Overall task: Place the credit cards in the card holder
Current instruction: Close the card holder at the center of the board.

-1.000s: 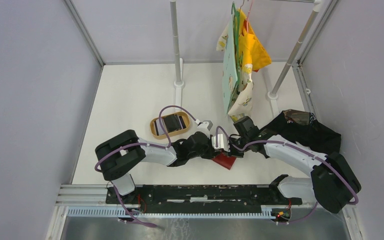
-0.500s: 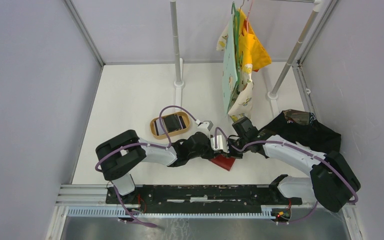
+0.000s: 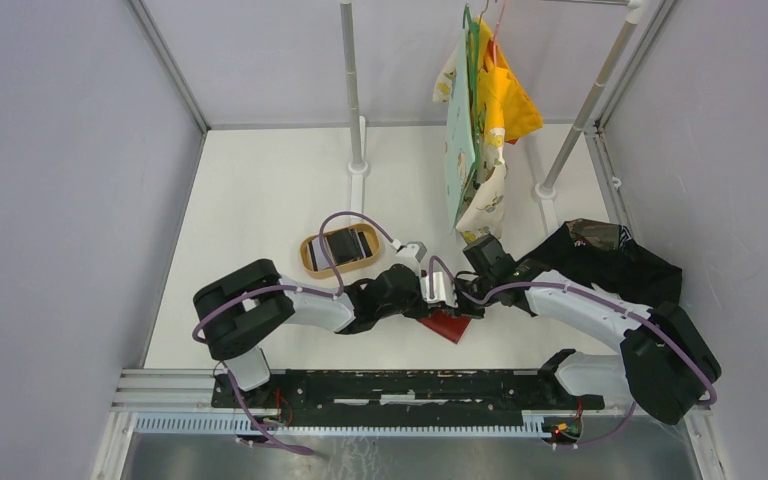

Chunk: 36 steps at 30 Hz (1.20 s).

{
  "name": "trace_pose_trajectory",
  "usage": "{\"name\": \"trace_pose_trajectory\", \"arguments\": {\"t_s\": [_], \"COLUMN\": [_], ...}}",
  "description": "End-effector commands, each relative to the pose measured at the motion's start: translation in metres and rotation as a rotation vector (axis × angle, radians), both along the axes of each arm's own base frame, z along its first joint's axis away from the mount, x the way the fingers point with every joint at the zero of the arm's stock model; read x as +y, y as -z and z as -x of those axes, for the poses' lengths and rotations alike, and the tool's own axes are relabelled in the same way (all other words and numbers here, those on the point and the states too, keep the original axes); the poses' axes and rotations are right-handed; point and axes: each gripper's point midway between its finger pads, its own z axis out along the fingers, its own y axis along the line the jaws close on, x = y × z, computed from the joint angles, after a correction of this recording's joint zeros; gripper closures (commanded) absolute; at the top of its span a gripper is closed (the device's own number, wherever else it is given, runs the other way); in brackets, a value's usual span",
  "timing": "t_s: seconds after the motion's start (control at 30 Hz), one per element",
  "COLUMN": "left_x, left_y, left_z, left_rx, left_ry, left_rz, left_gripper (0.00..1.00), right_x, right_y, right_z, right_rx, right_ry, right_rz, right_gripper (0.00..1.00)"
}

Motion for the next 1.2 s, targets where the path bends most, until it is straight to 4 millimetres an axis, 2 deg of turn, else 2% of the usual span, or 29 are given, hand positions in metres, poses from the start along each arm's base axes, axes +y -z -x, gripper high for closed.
{"name": "trace_pose_trajectory", "arguments": {"t_s": [0.0,0.23,0.5,0.9,1.17], "left_x": [-0.01,-0.01,-0.01,-0.01,-0.01], "left_y": [-0.008,-0.008,-0.007,-0.008,-0.008], "left_z": [-0.004,-0.003,-0.003,-0.002,-0.002], "left_rx": [-0.012,-0.013,-0.012,-0.014,-0.014], "left_ry": [-0.019,-0.018,-0.017,-0.016,-0.018], "left_rz": [0.043,0.044,0.044,0.045,0.046], "left_gripper": [0.98,0.98,0.98,0.98,0.98], "right_x": [0.007,0.006,0.009,0.006,0.005], "right_y": [-0.004,0.002,0.001,0.011,0.016], "right_z": [0.008,0.015,0.01,0.018,0.016], "right_rx": [0.016,0.026,0.01,0.032,0.036], "right_ry": [-0.045,-0.069,-0.05,-0.071,-0.053], "right_rz": [-0.033,-0.01,-0.013,0.022,0.048], "right_gripper": [1.0,1.0,1.0,1.0,1.0]}}
